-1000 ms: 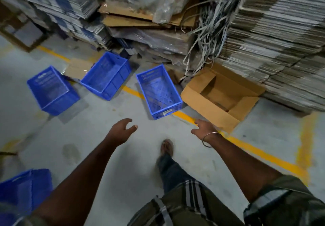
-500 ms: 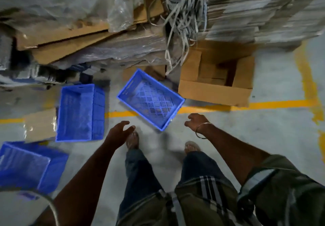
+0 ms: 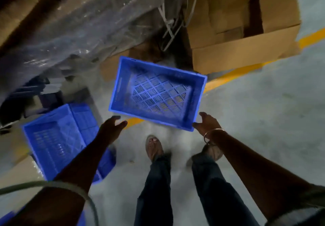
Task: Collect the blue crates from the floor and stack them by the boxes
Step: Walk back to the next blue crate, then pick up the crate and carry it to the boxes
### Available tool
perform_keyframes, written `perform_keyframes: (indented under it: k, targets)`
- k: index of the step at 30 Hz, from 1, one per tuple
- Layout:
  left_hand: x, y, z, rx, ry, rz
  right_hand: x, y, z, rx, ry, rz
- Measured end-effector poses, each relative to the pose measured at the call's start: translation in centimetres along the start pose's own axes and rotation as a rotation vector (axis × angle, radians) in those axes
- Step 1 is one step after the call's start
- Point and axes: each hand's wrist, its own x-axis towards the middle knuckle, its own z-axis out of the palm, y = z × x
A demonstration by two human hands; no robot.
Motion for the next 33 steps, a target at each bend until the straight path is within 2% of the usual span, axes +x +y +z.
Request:
perform_keyframes:
  k: [6, 7, 9, 11, 14, 16, 18, 21, 23, 27, 33]
  targets:
    - [16.4, -1.9, 1.7, -0.094, 0.153, -0.083, 12.0, 2.8, 8.4, 0.176, 0.033, 0.189]
    - [18.7, -2.3, 2.3, -0.163, 0.15, -0.099, 13.5, 3.2, 9.6, 0.209, 0.04, 0.193]
    - [23.2, -4.2, 3.2, -0.272, 0.041, -0.114, 16.2, 4.1, 11.6, 0.272, 0.074, 0.196]
    - [29.3, -8.4, 4.9, -0.365, 0.042, -0.068, 18.0, 4.7, 12.5, 0.302, 0.116, 0.189]
    - [39.6, -18.4, 8.5, -0.423, 0.161, -0.073, 18.6, 5.6, 12.2, 0.253, 0.201, 0.182]
    - [36.4, -17.8, 8.8, -0.455, 0.216, -0.123, 17.6, 6.0, 11.2, 0.215, 0.231, 0.171]
    - [29.5, -12.8, 7.6, -0.528, 0.276, -0.142, 16.2, 6.2, 9.4, 0.198, 0.231, 0.147]
    - [18.8, -5.1, 5.8, -0.605, 0.256, -0.158, 13.3, 6.8, 6.1, 0.227, 0.269, 0.132]
    - [14.2, -3.6, 5.6, -0.614, 0.233, -0.158, 10.8, 7.6, 4.1, 0.257, 0.292, 0.142]
    - [5.1, -0.7, 5.0, -0.735, 0.312, -0.155, 4.7, 10.4, 0.2, 0.354, 0.319, 0.133]
    - [-7.9, 7.2, 3.7, -0.789, 0.304, -0.121, -7.1, 15.9, -9.8, 0.562, 0.481, 0.108]
